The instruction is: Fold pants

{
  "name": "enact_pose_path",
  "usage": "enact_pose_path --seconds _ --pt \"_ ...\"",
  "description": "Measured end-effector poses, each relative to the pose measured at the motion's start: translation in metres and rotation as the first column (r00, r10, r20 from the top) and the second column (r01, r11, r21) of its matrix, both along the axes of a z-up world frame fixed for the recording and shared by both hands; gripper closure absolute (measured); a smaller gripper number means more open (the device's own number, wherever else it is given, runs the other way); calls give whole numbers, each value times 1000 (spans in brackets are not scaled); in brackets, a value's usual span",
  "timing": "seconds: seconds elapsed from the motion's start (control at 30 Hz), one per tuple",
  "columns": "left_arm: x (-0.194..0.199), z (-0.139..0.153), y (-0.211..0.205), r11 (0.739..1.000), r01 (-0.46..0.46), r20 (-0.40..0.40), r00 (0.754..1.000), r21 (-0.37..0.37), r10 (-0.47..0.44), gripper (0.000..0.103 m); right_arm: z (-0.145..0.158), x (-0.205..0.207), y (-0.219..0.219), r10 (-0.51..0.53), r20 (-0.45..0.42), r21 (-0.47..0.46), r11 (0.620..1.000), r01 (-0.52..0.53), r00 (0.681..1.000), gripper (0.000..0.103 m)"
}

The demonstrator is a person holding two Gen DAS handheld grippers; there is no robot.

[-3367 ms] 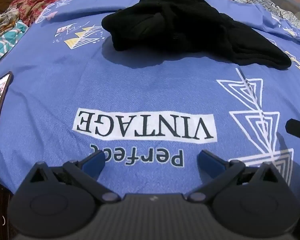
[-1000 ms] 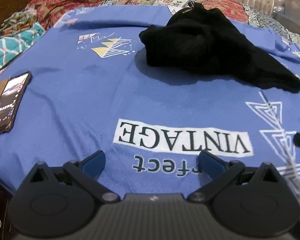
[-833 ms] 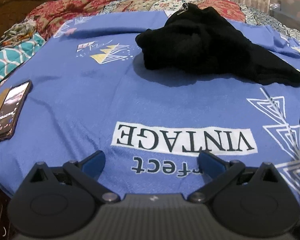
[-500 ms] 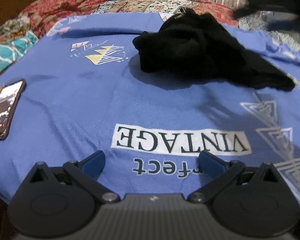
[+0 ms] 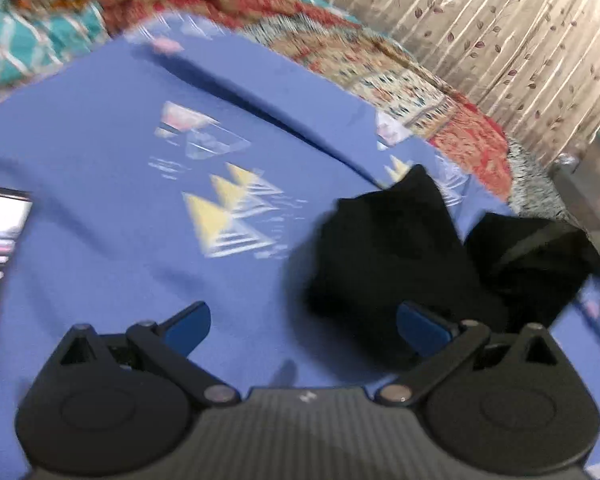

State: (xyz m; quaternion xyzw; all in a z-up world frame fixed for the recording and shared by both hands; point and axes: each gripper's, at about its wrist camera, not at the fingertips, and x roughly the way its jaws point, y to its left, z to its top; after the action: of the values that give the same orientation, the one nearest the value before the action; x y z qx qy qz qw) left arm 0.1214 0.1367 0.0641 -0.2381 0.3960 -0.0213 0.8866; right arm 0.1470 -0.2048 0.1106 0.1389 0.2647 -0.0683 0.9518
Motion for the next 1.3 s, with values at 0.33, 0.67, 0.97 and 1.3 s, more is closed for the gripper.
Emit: enact_pose_path --seconds 0.33,0.67,0.97,1.3 --pt "62 -36 -38 981 -15 -164 986 -191 -17 90 44 -138 -183 -439 145 108 898 427 887 75" --pt "-31 56 21 988 46 128 991 -150 -27 93 31 -207 -205 -553 173 249 825 507 815 75" --pt "-133 -29 68 974 -6 -152 988 -228 -29 93 -2 -231 -223 -620 53 221 772 596 783 75" --pt "-109 -6 62 993 63 -129 989 -103 -76 92 -33 -249 -222 -634 -58 176 754 633 771 75"
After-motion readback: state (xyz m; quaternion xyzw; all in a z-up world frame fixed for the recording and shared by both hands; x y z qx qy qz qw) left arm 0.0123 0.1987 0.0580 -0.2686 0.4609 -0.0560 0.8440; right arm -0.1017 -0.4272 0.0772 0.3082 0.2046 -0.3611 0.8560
